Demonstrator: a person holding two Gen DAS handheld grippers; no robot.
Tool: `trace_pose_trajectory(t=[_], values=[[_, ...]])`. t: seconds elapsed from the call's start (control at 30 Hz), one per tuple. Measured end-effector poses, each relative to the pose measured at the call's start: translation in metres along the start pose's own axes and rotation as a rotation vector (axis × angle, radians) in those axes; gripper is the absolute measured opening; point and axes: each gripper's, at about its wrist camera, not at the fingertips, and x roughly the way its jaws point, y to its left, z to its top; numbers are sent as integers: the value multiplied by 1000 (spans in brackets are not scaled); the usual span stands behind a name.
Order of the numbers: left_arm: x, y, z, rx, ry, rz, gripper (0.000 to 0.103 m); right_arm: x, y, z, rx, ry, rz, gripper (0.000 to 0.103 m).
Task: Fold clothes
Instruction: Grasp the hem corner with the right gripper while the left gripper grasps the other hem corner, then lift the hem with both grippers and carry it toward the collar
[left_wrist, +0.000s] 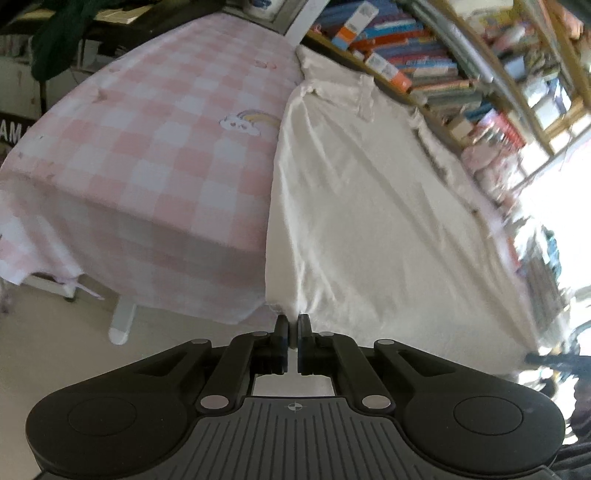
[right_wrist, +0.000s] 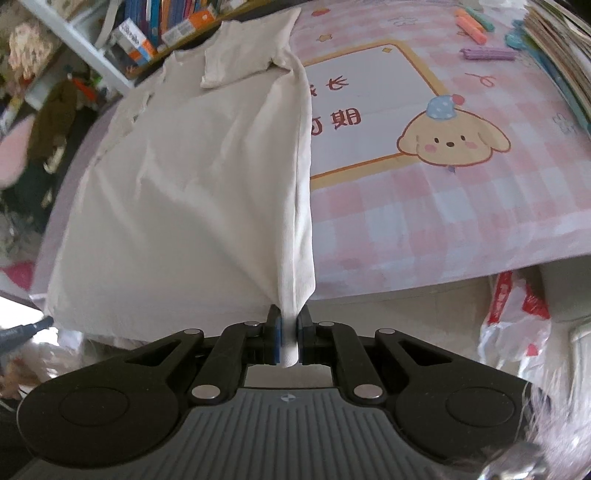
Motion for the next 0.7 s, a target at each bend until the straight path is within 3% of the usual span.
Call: trace_pose_trajectory(t=[0.13, 0.37, 0.53, 0.7], values=[[-2, 5, 1, -17, 4, -17, 2, -9, 1, -5, 42, -18, 25, 8], [1, 18, -3, -28, 56, -45, 2, -9, 5, -18, 65, 0, -7, 7], [-2, 22, -12, -9, 101, -96, 2, -10, -6, -23, 129, -16, -57, 7], [-9, 25, -8, -16, 93, -150, 2, -12, -1, -24, 156, -28, -59, 7]])
